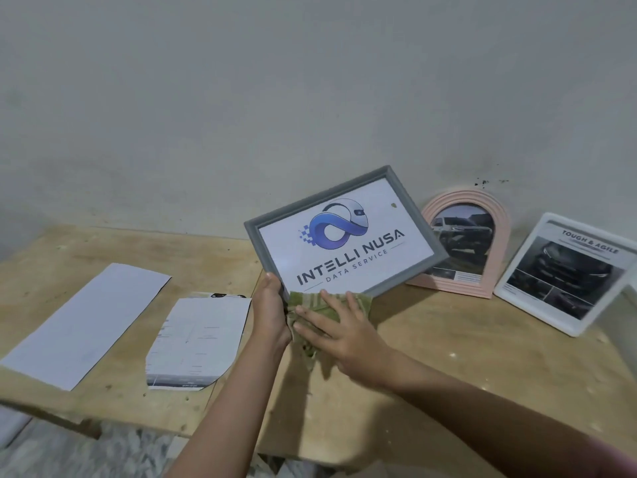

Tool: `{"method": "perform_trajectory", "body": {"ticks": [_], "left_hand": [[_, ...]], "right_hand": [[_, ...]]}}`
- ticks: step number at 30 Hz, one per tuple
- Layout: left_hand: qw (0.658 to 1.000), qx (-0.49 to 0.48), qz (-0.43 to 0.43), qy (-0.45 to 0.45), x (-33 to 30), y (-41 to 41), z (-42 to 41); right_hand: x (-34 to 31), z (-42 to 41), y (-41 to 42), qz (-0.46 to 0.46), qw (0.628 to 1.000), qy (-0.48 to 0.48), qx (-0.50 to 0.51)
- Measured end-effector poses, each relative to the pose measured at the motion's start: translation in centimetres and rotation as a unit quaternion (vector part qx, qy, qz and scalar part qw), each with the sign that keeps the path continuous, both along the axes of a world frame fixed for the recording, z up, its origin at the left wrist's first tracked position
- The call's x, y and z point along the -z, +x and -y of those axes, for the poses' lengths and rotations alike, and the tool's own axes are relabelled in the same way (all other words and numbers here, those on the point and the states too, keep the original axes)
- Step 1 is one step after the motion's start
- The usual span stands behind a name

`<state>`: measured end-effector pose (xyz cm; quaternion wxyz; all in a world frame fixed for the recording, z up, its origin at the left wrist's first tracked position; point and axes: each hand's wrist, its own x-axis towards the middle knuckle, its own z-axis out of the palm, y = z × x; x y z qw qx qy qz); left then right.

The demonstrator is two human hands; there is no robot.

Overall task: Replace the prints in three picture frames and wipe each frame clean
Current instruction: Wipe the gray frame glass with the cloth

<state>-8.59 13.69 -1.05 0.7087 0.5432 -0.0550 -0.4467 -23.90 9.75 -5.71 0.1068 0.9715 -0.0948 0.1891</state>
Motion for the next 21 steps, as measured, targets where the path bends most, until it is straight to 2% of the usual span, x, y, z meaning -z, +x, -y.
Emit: {"method": "perform_trajectory", "body": {"ticks": [3,7,13,17,19,21], "left_hand": [[1.0,-0.002,-0.02,0.014,0.3,-0.3,-0.7],[0.999,-0.026,0.017,0.04,0.3,0.5,-1.2],[0.996,-0.047,0.044,0.064,-0.2,2.9,-2.1],[0.991,-0.076,0.061,0.088,-0.5,4.2,-2.6],[0.989,-0.097,0.063,0.091,-0.7,4.4,-2.8],[0.99,-0.104,0.058,0.08,-0.8,4.0,-2.8]], "right_hand": [[0.7,1.5,-1.2,0.039,0.997,-0.047,-0.05],[1.5,3.8,-2.9,0.063,0.991,-0.11,-0.052],[1.1,8.0,-6.2,0.038,0.99,-0.129,-0.043],[-0.4,10.8,-8.0,-0.008,0.997,-0.07,-0.009],[-1.9,10.9,-8.0,0.008,0.998,0.03,0.052],[-3.6,9.5,-6.9,0.07,0.99,0.088,0.09]]}}
